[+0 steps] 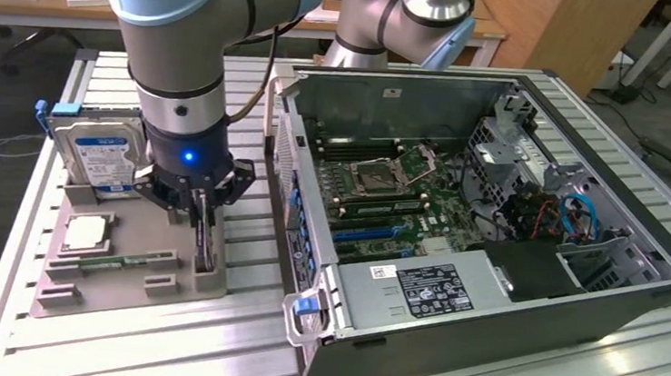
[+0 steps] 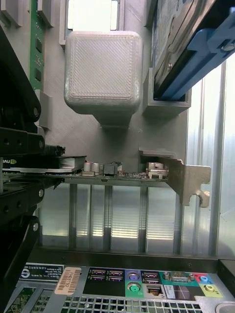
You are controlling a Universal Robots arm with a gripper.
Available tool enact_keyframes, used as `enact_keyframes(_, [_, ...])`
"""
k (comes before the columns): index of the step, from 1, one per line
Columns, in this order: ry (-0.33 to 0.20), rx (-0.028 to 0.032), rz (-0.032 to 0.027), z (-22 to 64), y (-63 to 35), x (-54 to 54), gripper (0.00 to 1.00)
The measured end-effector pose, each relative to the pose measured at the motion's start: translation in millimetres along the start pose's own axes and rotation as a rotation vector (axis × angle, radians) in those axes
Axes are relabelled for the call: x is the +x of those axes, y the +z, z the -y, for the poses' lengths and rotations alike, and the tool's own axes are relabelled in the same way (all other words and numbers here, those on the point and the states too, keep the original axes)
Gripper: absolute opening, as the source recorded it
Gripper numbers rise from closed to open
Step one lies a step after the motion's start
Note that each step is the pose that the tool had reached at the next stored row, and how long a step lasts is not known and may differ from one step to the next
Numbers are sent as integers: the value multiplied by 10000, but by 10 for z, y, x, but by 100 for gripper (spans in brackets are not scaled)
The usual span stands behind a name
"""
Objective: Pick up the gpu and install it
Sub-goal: 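Pick up the gpu and move the gpu toward the slot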
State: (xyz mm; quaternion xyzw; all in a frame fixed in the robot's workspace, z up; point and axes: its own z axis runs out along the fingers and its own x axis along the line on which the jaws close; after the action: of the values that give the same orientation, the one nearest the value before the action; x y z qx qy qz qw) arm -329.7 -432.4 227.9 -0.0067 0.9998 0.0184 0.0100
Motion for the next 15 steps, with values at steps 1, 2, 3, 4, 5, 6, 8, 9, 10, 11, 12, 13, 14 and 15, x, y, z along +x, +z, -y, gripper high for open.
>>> enact_keyframes(1, [0, 0, 0, 0, 0, 0, 26])
enact_keyframes(2, [0, 0, 0, 0, 0, 0, 26])
enact_keyframes(3, [0, 0, 0, 0, 0, 0, 26])
enact_keyframes(4, [0, -2, 2, 0, -2, 0, 26])
enact_keyframes(5, [0, -2, 2, 0, -9, 0, 26])
enact_keyframes(6, [1, -1, 1, 0, -17, 0, 26])
enact_keyframes(8, [1, 0, 0, -1, -34, 0, 26])
enact_keyframes(9, [1, 0, 0, -1, -43, -1, 26])
enact_keyframes(10, [1, 0, 1, -1, -53, -1, 26])
enact_keyframes(11, [1, -1, 1, -2, -66, -1, 26])
enact_keyframes(12, [0, -1, 1, -2, -79, -2, 26])
enact_keyframes(13, [0, -1, 0, -3, -94, -2, 26])
enact_keyframes(14, [1, -1, 1, -3, -110, -2, 26])
enact_keyframes(15, [0, -1, 0, -4, -127, -3, 26])
